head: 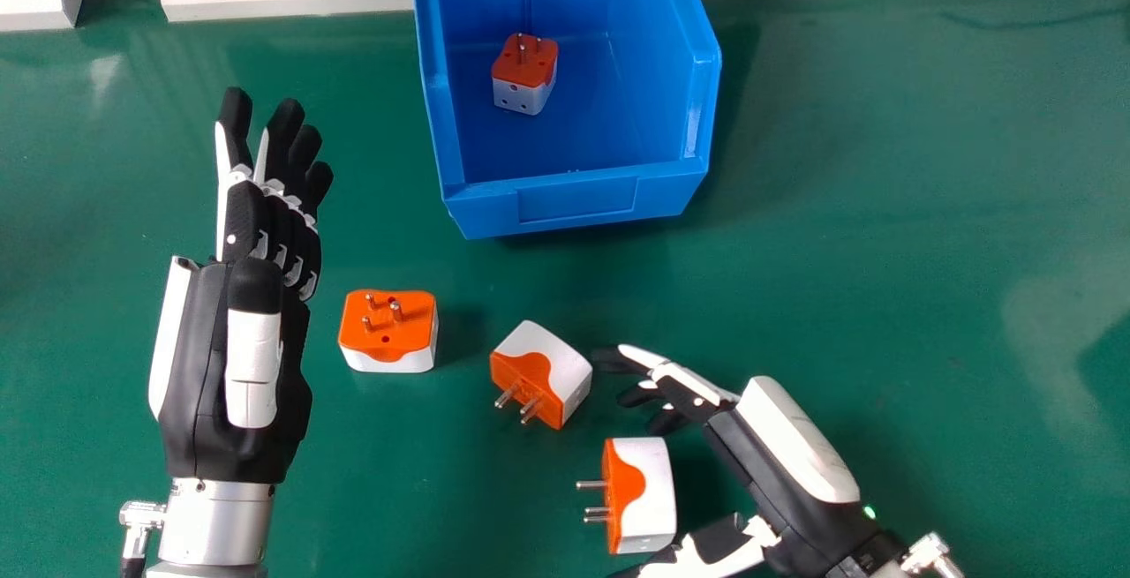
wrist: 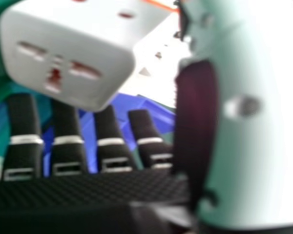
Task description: Pick all objects and put in blue box
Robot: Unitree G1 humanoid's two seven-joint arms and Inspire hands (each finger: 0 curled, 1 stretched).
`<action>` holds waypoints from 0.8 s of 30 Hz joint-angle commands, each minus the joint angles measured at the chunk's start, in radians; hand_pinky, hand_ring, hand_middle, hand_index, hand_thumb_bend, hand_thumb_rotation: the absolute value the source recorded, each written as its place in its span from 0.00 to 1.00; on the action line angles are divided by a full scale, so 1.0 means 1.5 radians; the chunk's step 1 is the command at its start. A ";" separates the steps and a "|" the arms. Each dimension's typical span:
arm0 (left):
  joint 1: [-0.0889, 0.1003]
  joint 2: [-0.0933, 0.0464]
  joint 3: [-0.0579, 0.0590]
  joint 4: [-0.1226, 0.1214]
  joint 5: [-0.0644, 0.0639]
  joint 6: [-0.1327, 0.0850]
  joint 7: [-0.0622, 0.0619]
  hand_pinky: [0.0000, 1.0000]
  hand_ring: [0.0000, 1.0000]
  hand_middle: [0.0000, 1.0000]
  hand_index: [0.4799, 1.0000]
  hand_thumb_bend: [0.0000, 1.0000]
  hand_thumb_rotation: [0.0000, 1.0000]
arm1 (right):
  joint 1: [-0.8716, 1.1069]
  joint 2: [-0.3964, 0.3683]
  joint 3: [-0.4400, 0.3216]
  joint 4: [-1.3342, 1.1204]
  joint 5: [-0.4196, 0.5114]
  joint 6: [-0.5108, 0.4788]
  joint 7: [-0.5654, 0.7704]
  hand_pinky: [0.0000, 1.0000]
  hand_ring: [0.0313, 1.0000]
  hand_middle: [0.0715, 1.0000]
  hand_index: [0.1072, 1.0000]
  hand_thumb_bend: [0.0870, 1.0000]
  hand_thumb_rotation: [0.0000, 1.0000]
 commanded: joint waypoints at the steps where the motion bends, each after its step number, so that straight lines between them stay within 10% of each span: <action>1: -0.007 -0.003 -0.003 -0.014 0.002 -0.005 0.002 1.00 1.00 1.00 1.00 0.89 0.92 | 0.044 0.008 0.044 0.011 -0.035 0.001 0.064 0.59 0.73 0.82 0.82 0.94 0.13; 24: 0.011 0.000 -0.009 -0.035 0.006 -0.001 0.016 1.00 1.00 1.00 1.00 0.89 0.92 | 0.053 0.013 0.043 0.005 -0.068 0.002 0.010 0.54 0.63 0.70 0.70 0.83 0.04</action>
